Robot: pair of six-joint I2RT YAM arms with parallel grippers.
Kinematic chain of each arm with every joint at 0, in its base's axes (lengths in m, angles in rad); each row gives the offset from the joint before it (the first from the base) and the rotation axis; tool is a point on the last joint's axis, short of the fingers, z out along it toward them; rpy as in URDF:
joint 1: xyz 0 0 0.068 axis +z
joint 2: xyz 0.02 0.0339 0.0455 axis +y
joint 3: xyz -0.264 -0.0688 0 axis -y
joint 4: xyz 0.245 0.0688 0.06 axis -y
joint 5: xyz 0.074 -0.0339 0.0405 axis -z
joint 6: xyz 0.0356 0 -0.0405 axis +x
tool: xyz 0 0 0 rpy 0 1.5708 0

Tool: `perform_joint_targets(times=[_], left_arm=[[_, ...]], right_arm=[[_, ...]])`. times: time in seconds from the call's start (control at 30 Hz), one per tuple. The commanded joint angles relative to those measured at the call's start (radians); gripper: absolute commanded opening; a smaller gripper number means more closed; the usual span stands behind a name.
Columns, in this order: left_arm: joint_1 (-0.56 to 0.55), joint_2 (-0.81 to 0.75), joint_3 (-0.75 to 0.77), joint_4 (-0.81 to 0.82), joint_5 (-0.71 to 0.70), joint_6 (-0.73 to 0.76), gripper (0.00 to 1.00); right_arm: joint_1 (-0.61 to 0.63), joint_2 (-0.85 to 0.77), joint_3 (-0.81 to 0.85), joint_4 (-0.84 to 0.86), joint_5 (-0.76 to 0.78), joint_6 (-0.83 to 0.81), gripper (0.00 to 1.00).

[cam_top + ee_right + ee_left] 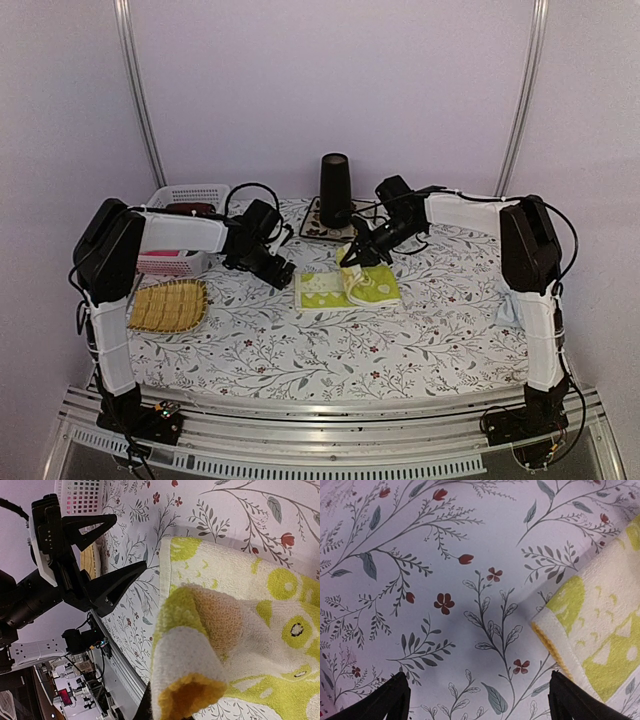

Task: Roll the towels
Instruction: Fold the towel at the center of the board.

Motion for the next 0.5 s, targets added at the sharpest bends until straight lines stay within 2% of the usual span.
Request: perform_joint_targets(times=[0.0,0.47], left_arm=[[0.010,-0.027,-0.020,0.016,-0.002,-0.009,0.97],[0.010,-0.063,-0.044,0.026,-0.002,-0.013,0.97]], right_arm=[[0.019,0.036,0.068,0.023,-0.001,0.029,0.04],[0.042,0.066,0.095,0.046,0.004,0.054,0.04]])
